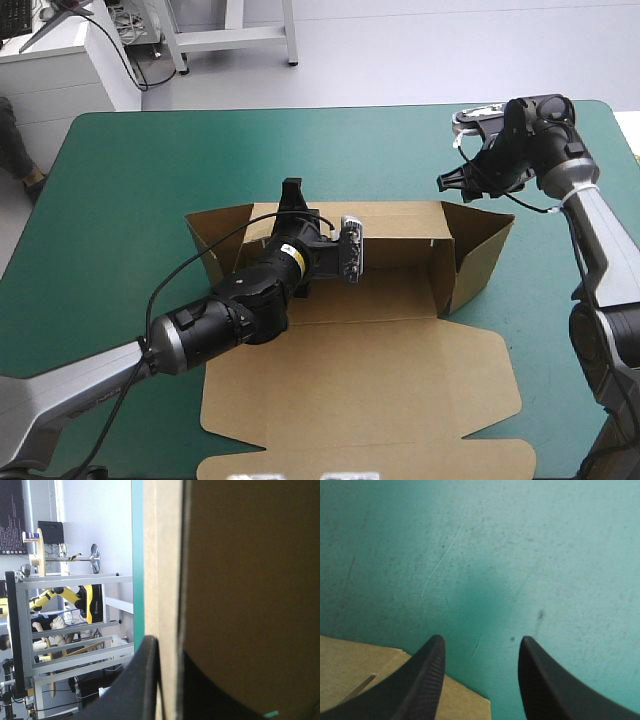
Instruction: Fold the box
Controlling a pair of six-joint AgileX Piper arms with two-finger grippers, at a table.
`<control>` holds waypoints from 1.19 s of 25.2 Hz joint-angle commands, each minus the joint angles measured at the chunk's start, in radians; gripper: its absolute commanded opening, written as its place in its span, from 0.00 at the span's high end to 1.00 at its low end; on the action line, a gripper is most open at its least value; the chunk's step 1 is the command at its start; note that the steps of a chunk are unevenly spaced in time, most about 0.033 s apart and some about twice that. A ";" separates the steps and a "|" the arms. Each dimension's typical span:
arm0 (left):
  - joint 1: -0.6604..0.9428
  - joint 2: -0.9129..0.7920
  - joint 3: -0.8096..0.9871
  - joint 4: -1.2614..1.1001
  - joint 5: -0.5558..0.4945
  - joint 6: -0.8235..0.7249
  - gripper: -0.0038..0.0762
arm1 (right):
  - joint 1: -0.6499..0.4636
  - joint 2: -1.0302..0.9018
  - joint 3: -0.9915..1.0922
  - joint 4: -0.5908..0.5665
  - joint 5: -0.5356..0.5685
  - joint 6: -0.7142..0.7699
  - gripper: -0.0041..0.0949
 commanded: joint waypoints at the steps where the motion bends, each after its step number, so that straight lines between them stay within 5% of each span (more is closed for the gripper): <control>1: -0.007 -0.021 -0.008 -0.036 -0.039 -0.008 0.96 | -0.007 -0.058 -0.011 0.048 0.025 -0.035 0.53; 16: -0.007 -0.021 -0.008 -0.036 -0.045 0.004 0.96 | -0.007 -0.356 0.368 0.118 -0.045 -0.136 0.53; 30: -0.007 -0.021 -0.008 -0.036 -0.050 0.004 0.96 | -0.007 -0.613 0.773 0.420 -0.296 -0.455 0.53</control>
